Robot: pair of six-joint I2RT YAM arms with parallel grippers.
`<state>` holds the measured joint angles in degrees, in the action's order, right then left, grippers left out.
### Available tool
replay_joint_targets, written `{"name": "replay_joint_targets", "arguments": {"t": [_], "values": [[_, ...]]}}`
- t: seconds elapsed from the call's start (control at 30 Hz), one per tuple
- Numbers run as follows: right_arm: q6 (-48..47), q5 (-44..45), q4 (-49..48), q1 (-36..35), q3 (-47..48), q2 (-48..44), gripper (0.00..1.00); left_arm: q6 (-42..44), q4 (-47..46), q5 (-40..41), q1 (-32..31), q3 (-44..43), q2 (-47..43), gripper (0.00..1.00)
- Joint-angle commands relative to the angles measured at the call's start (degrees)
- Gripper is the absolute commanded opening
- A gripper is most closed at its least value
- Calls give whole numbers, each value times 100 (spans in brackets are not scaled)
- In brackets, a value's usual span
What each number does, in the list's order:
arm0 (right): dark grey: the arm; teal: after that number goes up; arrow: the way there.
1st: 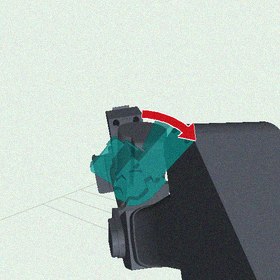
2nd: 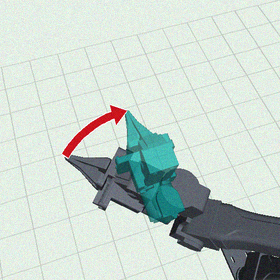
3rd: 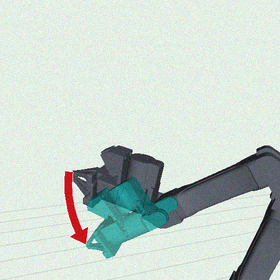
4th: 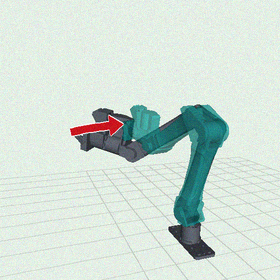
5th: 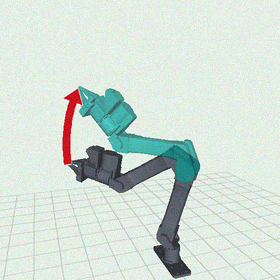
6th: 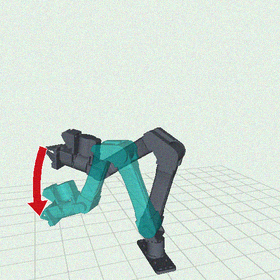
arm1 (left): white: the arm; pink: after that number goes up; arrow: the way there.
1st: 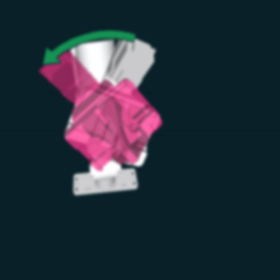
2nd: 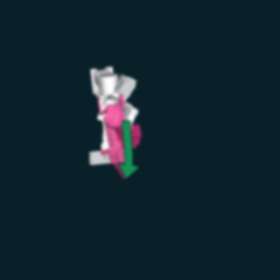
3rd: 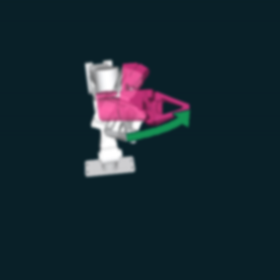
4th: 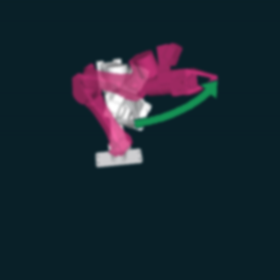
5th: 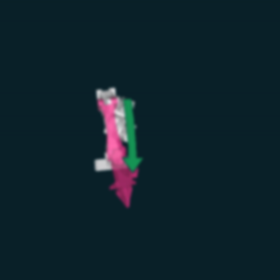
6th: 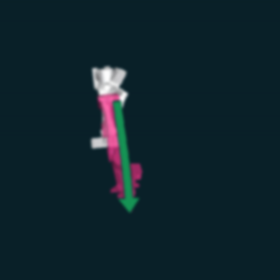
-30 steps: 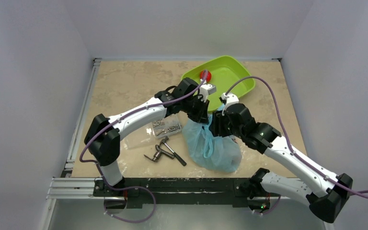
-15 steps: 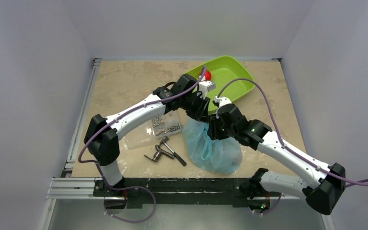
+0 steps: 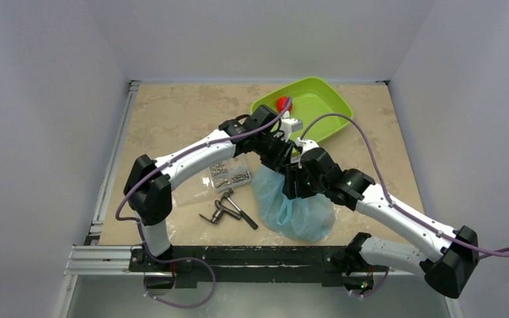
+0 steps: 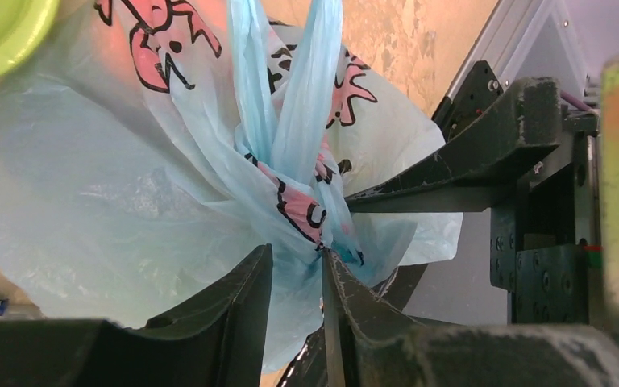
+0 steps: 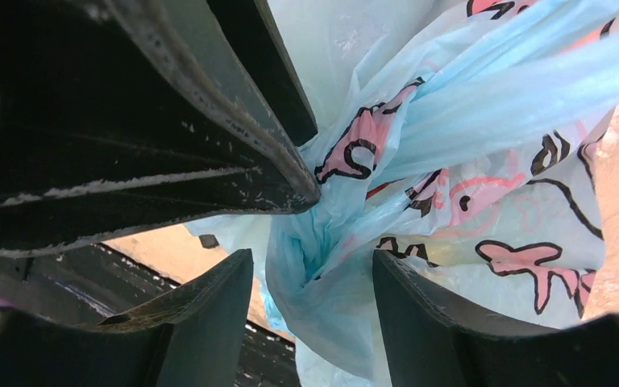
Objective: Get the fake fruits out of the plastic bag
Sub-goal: Untie the plastic bag at the center of the board.
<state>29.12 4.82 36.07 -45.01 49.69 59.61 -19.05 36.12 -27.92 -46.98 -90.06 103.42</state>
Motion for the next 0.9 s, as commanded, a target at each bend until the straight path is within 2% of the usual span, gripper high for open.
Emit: {"name": "replay_joint_targets", "arguments": {"t": [0.0, 0.07, 0.13, 0.17, 0.2, 0.33, 0.4, 0.5, 0.6, 0.7, 0.8, 0.87], "values": [[171, -130, -22, -60, -103, -146, 57, 5, 123, -305, -93, -267, -24, 30], [185, -117, -17, -71, -138, -160, 57, 42, 142, -291, -107, -262, -84, 27], [242, 9, 32, -69, -160, -150, 52, 59, 146, -251, -133, -243, -122, 10], [276, 101, 49, -69, -169, -163, 47, 55, 132, -211, -135, -233, -136, 3], [329, 216, 80, -70, -170, -196, 40, 50, 127, -130, -136, -219, -156, 0], [692, 889, 199, -69, -126, -550, 12, 48, 54, 383, -79, -106, -333, 0], [1090, 1515, 402, -69, -70, -823, 0, -76, -87, 623, 74, 39, -490, 0], [1955, 2182, 614, -69, -160, -1639, 0, -294, -362, 788, 354, 289, -697, 0], [2624, 2763, 437, -70, -588, -2902, 0, -320, -268, 1054, 545, 271, -679, 0], [3246, 3277, 704, -62, -842, -3775, 0, -422, -225, 973, 702, 237, -542, 0], [3271, 3437, 846, -69, -925, -4133, 0, -507, -230, 733, 730, 175, -409, 0], [3226, 3465, 1092, -71, -763, -4010, 3, -611, -325, 447, 732, 222, -401, 0]]}}
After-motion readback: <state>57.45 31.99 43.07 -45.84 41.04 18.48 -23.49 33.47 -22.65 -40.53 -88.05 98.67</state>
